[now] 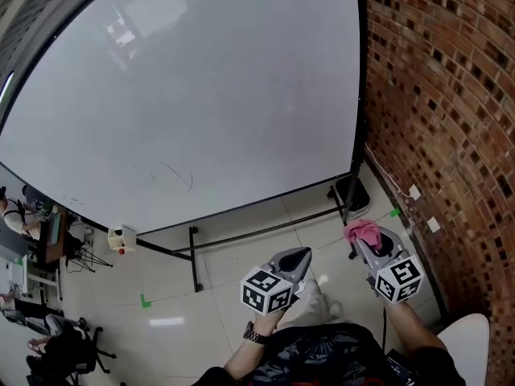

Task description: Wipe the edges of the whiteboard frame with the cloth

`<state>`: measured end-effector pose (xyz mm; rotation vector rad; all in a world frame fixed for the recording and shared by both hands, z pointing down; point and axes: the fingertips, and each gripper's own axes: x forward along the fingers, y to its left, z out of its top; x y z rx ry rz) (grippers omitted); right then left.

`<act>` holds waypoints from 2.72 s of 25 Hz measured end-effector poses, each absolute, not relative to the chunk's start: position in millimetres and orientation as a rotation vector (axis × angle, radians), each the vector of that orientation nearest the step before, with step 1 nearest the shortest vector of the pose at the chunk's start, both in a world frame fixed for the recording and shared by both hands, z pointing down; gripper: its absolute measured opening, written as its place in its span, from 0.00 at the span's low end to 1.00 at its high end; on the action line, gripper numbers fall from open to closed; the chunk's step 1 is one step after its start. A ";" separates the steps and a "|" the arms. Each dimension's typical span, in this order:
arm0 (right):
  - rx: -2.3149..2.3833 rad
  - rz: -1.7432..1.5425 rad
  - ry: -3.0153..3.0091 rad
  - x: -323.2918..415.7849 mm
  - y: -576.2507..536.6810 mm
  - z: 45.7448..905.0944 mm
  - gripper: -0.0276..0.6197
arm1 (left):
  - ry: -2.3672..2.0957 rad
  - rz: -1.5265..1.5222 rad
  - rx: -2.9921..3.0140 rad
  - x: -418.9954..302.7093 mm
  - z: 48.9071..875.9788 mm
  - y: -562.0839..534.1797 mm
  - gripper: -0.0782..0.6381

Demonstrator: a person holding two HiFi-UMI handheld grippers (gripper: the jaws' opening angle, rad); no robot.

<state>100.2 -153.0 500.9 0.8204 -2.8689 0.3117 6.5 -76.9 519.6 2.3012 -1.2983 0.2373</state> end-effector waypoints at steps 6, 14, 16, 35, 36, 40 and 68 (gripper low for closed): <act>0.863 0.327 -2.796 71.8 -211.2 522.0 0.23 | -1.220 0.350 2.421 -2.5 527.2 -148.8 0.11; 0.790 0.432 -2.726 70.2 -283.2 566.0 0.23 | -1.107 0.380 2.399 28.8 553.2 -217.4 0.11; 0.762 0.456 -2.716 69.9 -309.9 580.6 0.23 | -1.128 0.382 2.373 26.6 566.0 -242.5 0.11; 0.546 0.662 -2.543 43.7 -468.0 782.8 0.23 | -1.232 0.558 2.011 41.9 685.5 -355.1 0.11; 0.543 0.703 -2.508 42.3 -472.4 797.4 0.23 | -1.233 0.542 2.002 42.5 685.1 -355.8 0.11; 0.560 0.813 -2.428 39.6 -491.8 825.9 0.23 | -1.236 0.522 1.984 42.5 686.5 -360.9 0.11; 0.683 0.221 -2.729 42.7 -487.9 615.0 0.23 | -1.306 0.376 2.128 4.6 610.5 -348.2 0.11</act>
